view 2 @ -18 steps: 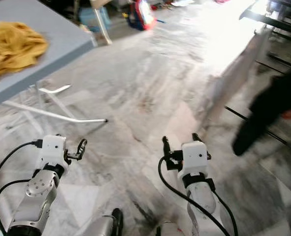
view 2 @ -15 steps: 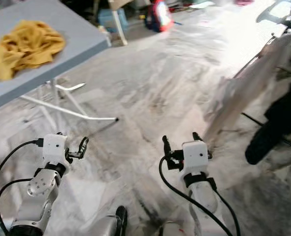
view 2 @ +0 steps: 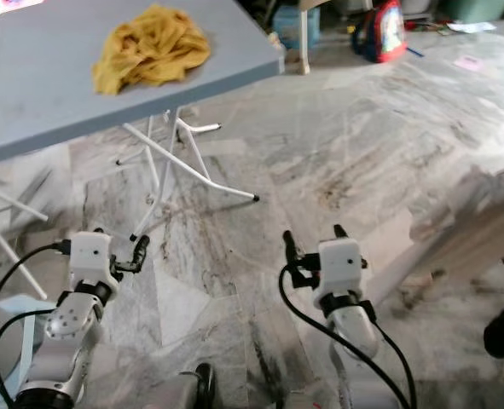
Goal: Hang hanger
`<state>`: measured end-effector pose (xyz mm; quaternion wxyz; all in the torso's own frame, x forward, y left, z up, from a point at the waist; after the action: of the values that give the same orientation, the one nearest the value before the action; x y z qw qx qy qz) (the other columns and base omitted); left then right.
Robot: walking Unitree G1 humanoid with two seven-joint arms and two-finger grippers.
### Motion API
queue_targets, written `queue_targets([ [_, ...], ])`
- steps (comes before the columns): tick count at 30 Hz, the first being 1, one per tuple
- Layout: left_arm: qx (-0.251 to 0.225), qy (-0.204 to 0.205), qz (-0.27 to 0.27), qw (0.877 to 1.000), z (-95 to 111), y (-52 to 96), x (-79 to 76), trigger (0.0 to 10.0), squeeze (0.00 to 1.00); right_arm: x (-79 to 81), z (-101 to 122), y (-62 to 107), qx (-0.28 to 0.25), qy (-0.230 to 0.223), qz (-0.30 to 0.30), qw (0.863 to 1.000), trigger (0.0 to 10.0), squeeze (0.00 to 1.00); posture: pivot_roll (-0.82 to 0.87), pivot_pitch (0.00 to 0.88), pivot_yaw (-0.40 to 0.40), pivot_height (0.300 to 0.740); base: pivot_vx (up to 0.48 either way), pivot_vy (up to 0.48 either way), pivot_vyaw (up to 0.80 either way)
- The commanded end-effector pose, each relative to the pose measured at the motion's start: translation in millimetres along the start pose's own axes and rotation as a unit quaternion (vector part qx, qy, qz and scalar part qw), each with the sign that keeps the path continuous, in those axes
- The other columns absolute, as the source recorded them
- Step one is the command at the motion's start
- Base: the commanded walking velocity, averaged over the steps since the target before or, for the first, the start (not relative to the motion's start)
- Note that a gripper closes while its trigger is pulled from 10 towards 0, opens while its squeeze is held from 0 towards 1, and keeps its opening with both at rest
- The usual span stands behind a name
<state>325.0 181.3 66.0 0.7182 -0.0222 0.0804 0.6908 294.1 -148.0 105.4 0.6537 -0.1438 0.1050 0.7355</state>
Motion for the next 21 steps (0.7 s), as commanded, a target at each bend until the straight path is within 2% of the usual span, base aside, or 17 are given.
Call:
queue_targets([
  [1,0.003,-0.011,0.020,1.000,-2,4.1,13.3,10.0,0.00,10.7,1,-0.8,-0.003,-0.011,0.017,1.000,10.0,0.00,-0.06,0.198,0.046,0.740,0.000,0.000,0.80],
  [11,0.003,-0.015,0.018,1.000,-2,4.4,12.9,10.0,0.00,9.3,-1,1.8,0.000,-0.014,0.013,1.000,10.0,0.00,-0.07,0.210,0.053,0.740,0.000,0.000,0.80],
  [19,0.015,-0.004,0.005,1.000,-7,3.4,4.4,10.0,0.00,4.5,-5,5.2,0.013,-0.024,-0.006,1.000,10.0,0.00,-0.09,0.213,0.059,0.740,0.000,0.000,0.80],
  [21,0.018,-0.003,0.003,1.000,-7,3.5,3.9,10.0,0.00,1.5,-7,5.7,0.020,-0.037,-0.019,0.999,10.0,0.00,-0.09,0.213,0.059,0.740,0.000,0.000,0.00],
])
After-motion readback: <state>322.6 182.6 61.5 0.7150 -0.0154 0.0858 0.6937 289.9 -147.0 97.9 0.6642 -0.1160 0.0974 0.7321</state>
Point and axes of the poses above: a point about 5 cm out from each wrist's last joint towards the gripper, its own y axis pointing back from the gripper into the wrist, its own z axis along the axis of the wrist's last joint, x = y × z, the point moved 4 cm from there along -y, pointing out of the wrist towards the gripper, and after that the axes turned 15 degrees about y, right-handed, at the moved point
